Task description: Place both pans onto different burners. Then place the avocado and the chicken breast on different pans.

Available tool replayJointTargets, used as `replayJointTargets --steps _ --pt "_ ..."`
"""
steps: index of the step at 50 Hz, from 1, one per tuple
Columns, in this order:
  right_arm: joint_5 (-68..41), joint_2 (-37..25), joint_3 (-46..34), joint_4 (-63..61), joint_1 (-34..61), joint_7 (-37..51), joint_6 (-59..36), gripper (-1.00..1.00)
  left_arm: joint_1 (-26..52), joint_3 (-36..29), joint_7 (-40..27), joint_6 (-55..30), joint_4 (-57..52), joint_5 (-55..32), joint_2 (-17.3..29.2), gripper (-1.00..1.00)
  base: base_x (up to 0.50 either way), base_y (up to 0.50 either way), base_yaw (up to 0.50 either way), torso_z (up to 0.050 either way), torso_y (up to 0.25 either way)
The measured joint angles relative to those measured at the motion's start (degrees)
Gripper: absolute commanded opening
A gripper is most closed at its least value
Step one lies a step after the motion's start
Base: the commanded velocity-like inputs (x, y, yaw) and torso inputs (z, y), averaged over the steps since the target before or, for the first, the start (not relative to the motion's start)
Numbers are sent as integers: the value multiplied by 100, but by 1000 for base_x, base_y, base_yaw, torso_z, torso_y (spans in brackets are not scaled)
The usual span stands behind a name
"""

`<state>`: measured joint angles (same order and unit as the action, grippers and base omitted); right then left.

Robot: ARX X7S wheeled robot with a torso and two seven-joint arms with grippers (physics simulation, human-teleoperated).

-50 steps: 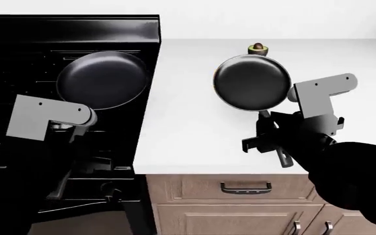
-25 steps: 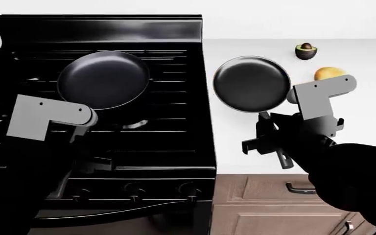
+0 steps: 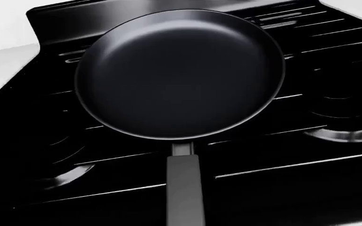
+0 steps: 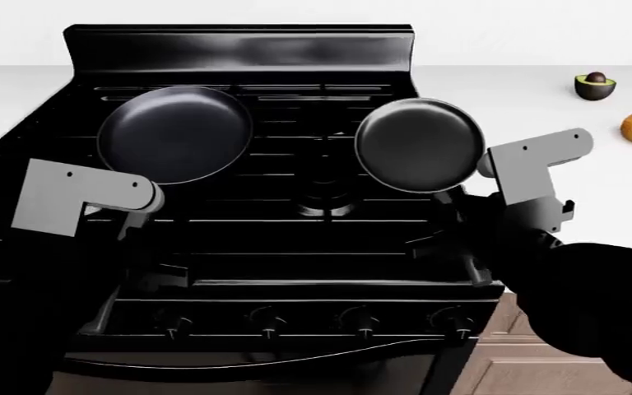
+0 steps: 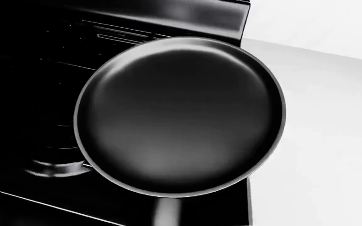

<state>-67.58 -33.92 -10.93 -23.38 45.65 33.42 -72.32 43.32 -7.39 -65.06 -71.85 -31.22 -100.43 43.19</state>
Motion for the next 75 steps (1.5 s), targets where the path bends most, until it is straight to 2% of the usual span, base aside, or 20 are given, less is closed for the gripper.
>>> replayJointTargets --steps 18,49,53,59,67,75 --pt "-20 -34 -46 11 -1 -4 63 -100 38 -76 5 56 -7 -17 31 -100 0 500 0 2 4" --pt "-13 -72 46 33 -71 -262 268 -100 54 -203 -29 132 36 -30 88 -100 58 0 0 1 3" --pt "1138 411 485 -277 -113 -1249 -260 -100 191 -763 -82 674 -39 201 468 -100 0 0 0 0 5" --pt "2076 861 828 -526 -136 -2107 -847 -100 367 -1245 -212 1168 -117 -350 918 -100 0 0 0 0 5" --pt "2723 1135 1049 -645 -154 -2617 -1233 -100 371 -1513 -501 1693 -402 -1207 1407 -100 0 0 0 2 4" --pt "2982 1238 1169 -687 -160 -2790 -1409 -100 -80 -1485 -475 2143 -630 -1458 1777 -100 0 0 0 1 4"
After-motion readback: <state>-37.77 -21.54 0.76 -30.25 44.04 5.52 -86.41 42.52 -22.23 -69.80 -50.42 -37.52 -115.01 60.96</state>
